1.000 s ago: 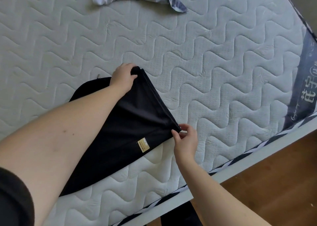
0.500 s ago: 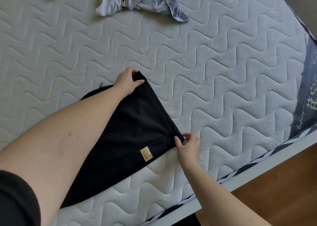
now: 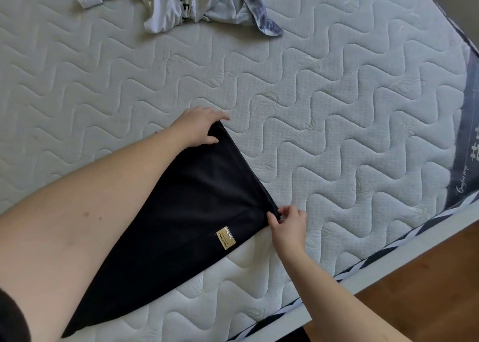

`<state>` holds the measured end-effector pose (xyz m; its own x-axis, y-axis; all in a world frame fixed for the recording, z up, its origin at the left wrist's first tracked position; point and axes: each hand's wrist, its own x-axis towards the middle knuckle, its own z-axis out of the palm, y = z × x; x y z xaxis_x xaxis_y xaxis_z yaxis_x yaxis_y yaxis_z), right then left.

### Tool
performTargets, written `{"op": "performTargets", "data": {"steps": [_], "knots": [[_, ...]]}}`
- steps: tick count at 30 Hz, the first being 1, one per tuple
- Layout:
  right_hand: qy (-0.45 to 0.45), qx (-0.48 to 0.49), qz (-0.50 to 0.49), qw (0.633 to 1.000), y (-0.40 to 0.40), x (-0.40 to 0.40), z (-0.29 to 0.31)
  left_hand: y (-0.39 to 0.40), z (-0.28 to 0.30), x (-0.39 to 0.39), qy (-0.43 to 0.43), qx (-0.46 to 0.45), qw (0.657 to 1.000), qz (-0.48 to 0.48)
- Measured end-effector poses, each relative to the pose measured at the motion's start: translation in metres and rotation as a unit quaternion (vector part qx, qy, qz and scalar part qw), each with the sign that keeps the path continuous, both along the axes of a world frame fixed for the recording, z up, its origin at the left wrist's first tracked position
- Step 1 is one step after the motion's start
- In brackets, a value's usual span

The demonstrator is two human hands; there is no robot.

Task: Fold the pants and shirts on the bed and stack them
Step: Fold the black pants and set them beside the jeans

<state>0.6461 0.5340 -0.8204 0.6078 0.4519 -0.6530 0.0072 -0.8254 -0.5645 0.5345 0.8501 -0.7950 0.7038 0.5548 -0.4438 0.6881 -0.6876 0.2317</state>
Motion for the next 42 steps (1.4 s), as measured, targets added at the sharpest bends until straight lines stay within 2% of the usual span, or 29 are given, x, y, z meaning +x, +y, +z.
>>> {"op": "performTargets", "data": {"steps": [4, 11, 17, 24, 27, 30, 34, 42], "knots": [[0.005, 0.009, 0.014, 1.0, -0.001, -0.002, 0.001, 0.011, 0.005, 0.023, 0.155, 0.04, 0.983, -0.09], [-0.03, -0.018, 0.07, 0.997, -0.003, 0.004, 0.001, 0.023, 0.019, 0.032, 0.276, 0.096, 0.947, -0.136], [-0.045, -0.005, 0.091, 0.995, -0.01, 0.015, 0.003, 0.027, 0.02, 0.025, 0.271, 0.14, 0.943, -0.133], [-0.022, 0.003, 0.068, 0.997, -0.02, 0.017, 0.004, 0.036, 0.025, 0.027, 0.27, 0.139, 0.946, -0.115], [0.004, 0.01, 0.044, 0.999, -0.018, 0.016, 0.008, 0.031, 0.018, 0.033, 0.213, 0.037, 0.976, -0.03], [0.024, 0.019, 0.035, 0.999, -0.017, 0.015, 0.009, 0.028, 0.013, 0.035, 0.149, -0.037, 0.988, 0.03], [0.018, 0.015, 0.029, 0.999, -0.017, 0.014, 0.005, 0.025, 0.009, 0.031, 0.068, -0.027, 0.993, 0.092], [0.005, 0.036, -0.073, 0.997, -0.021, 0.028, 0.007, 0.01, 0.0, 0.044, -0.096, 0.007, 0.983, 0.155]]}}
